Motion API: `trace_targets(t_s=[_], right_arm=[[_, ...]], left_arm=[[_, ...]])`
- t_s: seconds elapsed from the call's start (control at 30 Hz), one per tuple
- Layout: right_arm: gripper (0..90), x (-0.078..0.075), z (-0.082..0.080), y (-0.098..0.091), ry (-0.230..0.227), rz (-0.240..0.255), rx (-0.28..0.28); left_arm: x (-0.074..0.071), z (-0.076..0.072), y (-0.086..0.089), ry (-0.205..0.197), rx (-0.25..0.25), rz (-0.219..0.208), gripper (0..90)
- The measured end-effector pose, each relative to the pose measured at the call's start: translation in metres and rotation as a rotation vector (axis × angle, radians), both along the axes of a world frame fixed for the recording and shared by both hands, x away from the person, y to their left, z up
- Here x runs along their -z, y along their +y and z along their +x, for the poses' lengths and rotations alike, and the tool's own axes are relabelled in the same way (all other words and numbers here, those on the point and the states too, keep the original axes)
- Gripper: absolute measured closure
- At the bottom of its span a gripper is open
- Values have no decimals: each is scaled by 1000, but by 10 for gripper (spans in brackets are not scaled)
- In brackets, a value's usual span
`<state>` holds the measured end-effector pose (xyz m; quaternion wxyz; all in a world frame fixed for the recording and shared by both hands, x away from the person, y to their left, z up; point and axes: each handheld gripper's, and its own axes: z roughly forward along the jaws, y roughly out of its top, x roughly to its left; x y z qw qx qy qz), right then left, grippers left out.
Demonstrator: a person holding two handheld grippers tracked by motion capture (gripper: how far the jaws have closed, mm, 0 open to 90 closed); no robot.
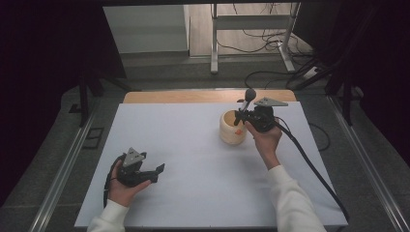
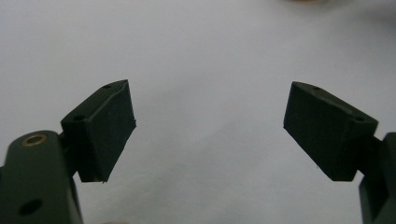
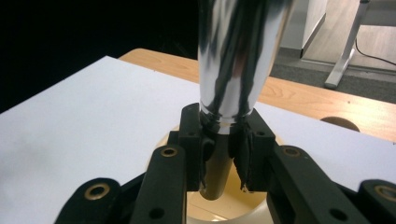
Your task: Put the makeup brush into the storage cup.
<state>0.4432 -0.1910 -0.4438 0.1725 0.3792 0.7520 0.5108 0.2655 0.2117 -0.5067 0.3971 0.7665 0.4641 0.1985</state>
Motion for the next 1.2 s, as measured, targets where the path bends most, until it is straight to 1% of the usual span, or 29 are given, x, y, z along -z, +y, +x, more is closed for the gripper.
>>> trace_targets(t_s=[0.2, 0.33, 0.37, 0.4, 0.43, 0.47, 0.53, 0.57, 0.6, 0.63, 0.67, 0.73, 0.8, 0.9, 1.03, 1.2], right_arm=[[737, 3, 1, 2, 7, -16, 0], [728, 4, 1, 1, 0, -25, -2], [694, 4, 1, 1, -9, -32, -1], [628, 4, 1, 1, -27, -33, -1], [543, 4, 1, 1, -36, -25, -9], [476, 3, 2, 1, -37, -13, -15], [371, 3, 3, 0, -24, 7, -15], [321, 2, 4, -1, -23, 9, -5], [250, 2, 4, -1, -27, 5, 13], [182, 2, 3, -1, -40, 1, 33], [180, 2, 3, -1, -44, -13, 53], [165, 1, 3, -2, -34, -2, 37], [137, -1, 2, -3, -49, 2, 43], [116, -5, 1, -4, -47, 6, 35], [102, -7, 0, -6, -41, 14, 22], [98, -9, -1, -6, -48, 10, -2]], left_arm=[[0, 0, -1, 1, 5, 2, 169], [0, 0, -1, 2, 6, 1, 169], [0, 0, 0, 1, 7, 2, 169], [0, 0, 0, 1, 8, 1, 169], [0, 0, -1, 1, 10, 1, 169], [0, 0, -1, 1, 10, 2, 169], [0, 0, -1, 2, 13, 4, 169], [0, 0, -2, 1, 14, 5, 169], [0, 0, -2, 1, 16, 7, 169], [0, 0, -2, 0, 16, 8, 169], [0, 0, -2, 0, 15, 8, 169], [0, 0, -2, 1, 15, 7, 169], [0, 0, -2, 2, 14, 5, 169], [-1, 0, -3, -2, 19, 10, 169], [-1, 0, -3, -3, 18, 9, 169], [-2, 0, -2, -5, 17, 7, 168]])
